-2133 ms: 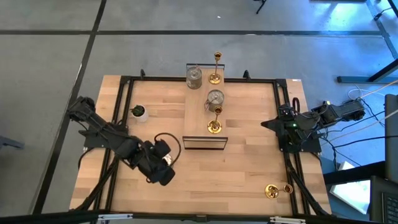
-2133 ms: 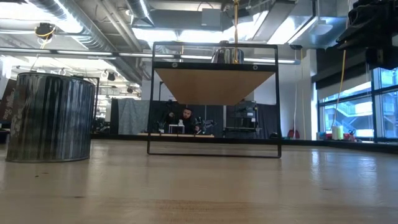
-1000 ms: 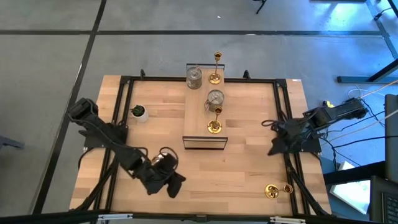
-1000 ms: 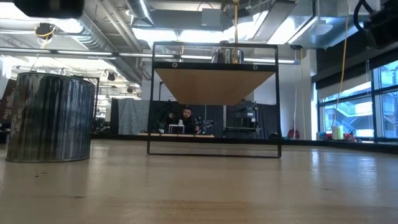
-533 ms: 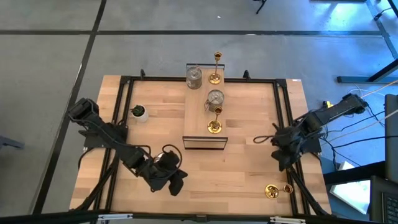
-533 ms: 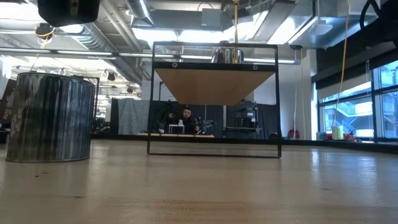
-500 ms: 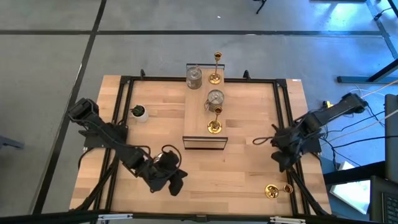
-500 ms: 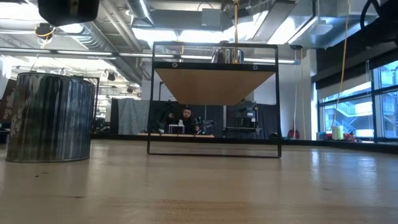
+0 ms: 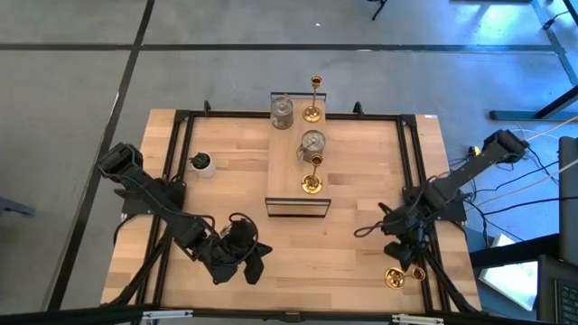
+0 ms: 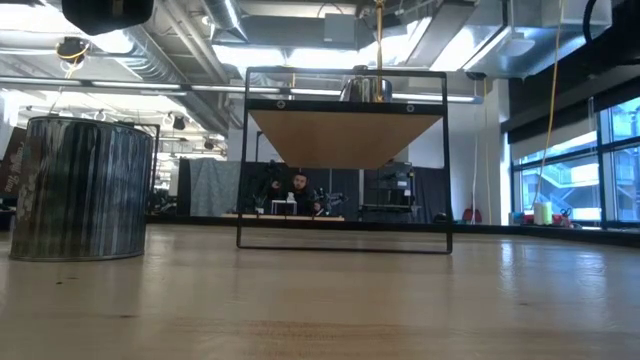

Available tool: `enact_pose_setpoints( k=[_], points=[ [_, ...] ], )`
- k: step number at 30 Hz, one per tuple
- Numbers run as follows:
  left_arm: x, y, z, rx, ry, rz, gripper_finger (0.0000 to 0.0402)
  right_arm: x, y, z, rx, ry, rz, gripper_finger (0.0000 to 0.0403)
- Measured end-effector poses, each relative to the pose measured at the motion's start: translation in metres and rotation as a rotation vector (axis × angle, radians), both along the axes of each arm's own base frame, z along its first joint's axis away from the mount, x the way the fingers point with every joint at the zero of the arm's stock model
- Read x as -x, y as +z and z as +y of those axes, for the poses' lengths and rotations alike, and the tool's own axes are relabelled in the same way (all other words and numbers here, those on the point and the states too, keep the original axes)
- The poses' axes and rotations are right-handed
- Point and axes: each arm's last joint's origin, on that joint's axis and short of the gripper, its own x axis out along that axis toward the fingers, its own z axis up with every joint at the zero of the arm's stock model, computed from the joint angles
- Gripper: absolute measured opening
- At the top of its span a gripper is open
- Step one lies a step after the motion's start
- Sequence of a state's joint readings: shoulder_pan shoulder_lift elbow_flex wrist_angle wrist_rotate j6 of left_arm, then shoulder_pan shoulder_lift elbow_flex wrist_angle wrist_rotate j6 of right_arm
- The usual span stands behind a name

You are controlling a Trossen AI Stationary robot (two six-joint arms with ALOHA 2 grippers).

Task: Pick & Place candle stick holders
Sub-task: Put the gold candle holder on the shelf

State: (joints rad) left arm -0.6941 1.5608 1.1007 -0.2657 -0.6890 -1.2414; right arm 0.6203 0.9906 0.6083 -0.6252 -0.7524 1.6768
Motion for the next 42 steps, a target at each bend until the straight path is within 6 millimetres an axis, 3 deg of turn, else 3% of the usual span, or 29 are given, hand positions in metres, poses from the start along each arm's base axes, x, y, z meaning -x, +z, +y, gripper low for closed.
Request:
enact_pose_setpoints(
  k=[11, 26, 42],
  points=[
    [0.001, 0.0, -0.002, -0.01, -0.015, 0.002, 0.0003, -0.003, -0.015, 0.024, 0.015, 0.07, 0.064, 0.0256],
    [0.001, 0.0, -0.002, -0.011, -0.013, -0.003, 0.0001, -0.012, -0.028, 0.035, 0.026, 0.086, 0.069, 0.0253],
    [0.0, 0.001, -0.001, 0.0, -0.006, -0.008, 0.0001, -0.015, -0.037, 0.037, 0.052, 0.123, 0.061, 0.0135]
  ],
)
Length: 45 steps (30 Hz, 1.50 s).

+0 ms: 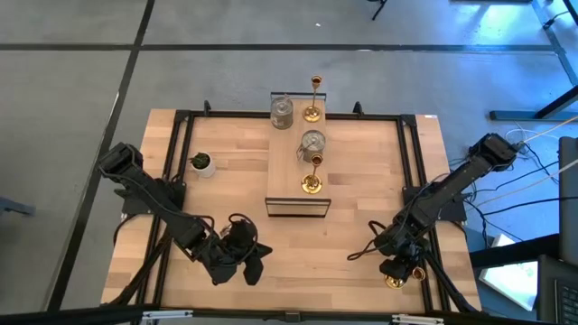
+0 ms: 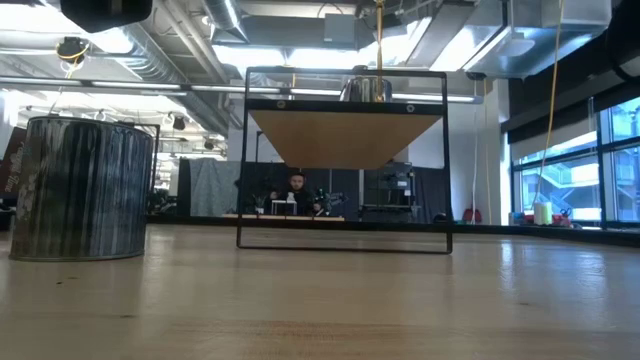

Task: Pick & Place candle stick holders
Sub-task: Put the gold candle holder on the shelf

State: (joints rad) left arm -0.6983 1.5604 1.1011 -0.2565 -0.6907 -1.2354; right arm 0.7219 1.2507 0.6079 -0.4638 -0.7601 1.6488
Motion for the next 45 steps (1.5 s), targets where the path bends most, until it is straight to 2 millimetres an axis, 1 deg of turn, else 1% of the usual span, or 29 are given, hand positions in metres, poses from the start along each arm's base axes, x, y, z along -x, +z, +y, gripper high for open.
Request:
enact_pose_setpoints(
  k=[8, 12, 20, 28, 37, 40, 45],
  points=[
    [0.0, 0.0, 0.001, 0.007, 0.006, 0.0, 0.0001, 0.0, 0.0, 0.0, -0.004, 0.017, -0.013, 0.006],
    [-0.002, 0.0, 0.003, 0.007, 0.014, 0.0, 0.0003, 0.0, 0.0, -0.001, -0.005, 0.024, -0.02, 0.0039],
    [-0.006, 0.001, 0.007, 0.011, 0.023, -0.012, 0.0003, 0.0, 0.0, 0.0, -0.012, 0.041, -0.05, 0.0035],
    [-0.019, 0.014, 0.009, -0.018, -0.051, -0.121, 0.0003, -0.008, 0.001, -0.004, -0.025, 0.024, -0.125, 0.0034],
    [-0.036, 0.018, 0.029, 0.027, -0.107, -0.127, 0.0003, -0.028, 0.007, -0.01, -0.063, -0.057, -0.287, 0.0034],
    [-0.042, 0.02, 0.036, 0.021, -0.138, -0.143, 0.0005, -0.035, 0.012, -0.013, -0.065, -0.084, -0.333, 0.0034],
    [-0.052, 0.026, 0.047, 0.017, -0.19, -0.191, 0.0005, -0.052, 0.033, -0.017, -0.095, -0.115, -0.431, 0.0034]
  ],
)
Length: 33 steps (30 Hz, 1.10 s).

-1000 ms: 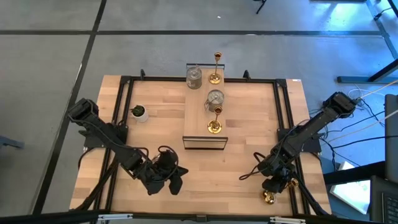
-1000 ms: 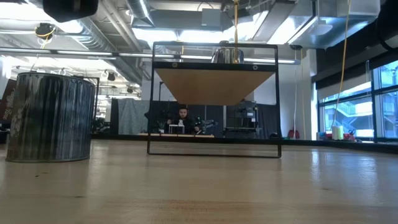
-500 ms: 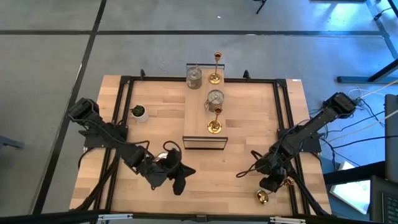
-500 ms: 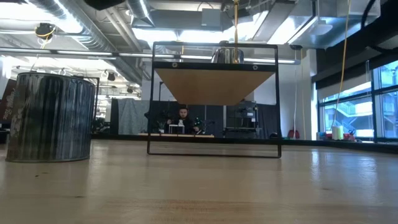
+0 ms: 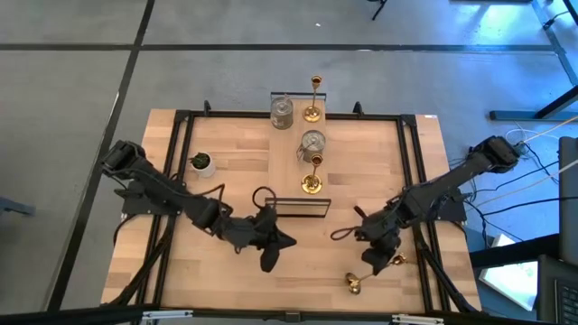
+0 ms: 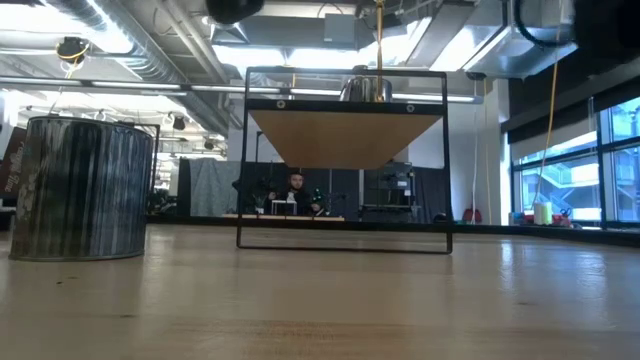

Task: Pick & Place candle stick holders
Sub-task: Put the gold candle holder on the shelf

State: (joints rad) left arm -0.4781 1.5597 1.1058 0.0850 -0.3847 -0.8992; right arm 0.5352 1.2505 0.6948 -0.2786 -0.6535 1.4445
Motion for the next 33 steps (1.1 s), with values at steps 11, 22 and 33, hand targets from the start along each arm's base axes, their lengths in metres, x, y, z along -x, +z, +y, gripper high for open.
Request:
enact_pose_setpoints(
  k=[11, 22, 33],
  points=[
    [-0.025, 0.033, 0.016, -0.077, -0.085, -0.091, 0.0006, -0.048, 0.054, 0.009, 0.008, 0.008, -0.23, 0.0034],
    [-0.068, 0.01, 0.003, -0.09, -0.333, 0.138, 0.0037, -0.064, 0.068, 0.014, 0.167, 0.062, -0.283, 0.0034],
    [-0.106, 0.016, 0.006, -0.198, -0.371, 0.107, 0.0142, -0.061, 0.067, 0.012, 0.197, 0.074, -0.266, 0.0034]
  ],
)
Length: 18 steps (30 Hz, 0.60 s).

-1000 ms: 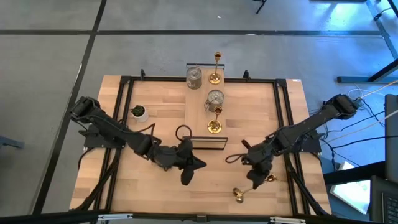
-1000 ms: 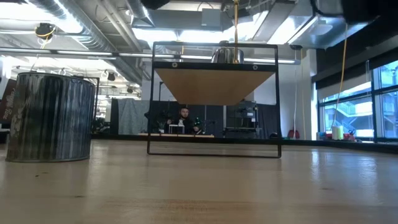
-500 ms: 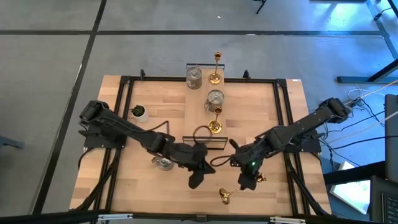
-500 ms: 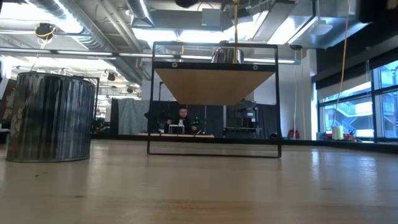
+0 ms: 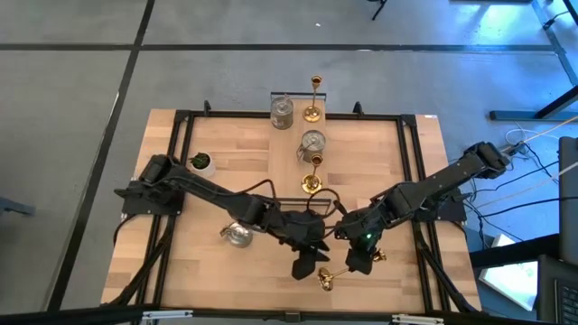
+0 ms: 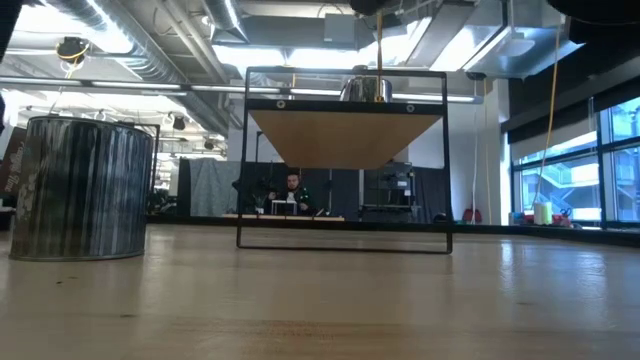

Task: Pick & Place candle stick holders
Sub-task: Put the gold candle holder on the shelf

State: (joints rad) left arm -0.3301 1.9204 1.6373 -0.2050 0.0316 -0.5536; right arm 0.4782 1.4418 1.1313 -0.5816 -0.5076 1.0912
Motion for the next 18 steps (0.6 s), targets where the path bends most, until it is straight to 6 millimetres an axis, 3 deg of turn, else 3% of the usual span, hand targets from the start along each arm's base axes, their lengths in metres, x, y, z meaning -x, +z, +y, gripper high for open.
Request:
enact_pose_setpoints(
  k=[12, 18],
  points=[
    [-0.004, -0.003, 0.001, 0.049, -0.061, 0.016, 0.0164, -0.003, 0.0, -0.005, 0.029, -0.031, -0.026, 0.0034],
    [-0.01, -0.014, 0.001, 0.072, -0.067, 0.042, 0.0164, -0.007, -0.001, -0.012, 0.058, -0.081, -0.035, 0.0034]
  ],
)
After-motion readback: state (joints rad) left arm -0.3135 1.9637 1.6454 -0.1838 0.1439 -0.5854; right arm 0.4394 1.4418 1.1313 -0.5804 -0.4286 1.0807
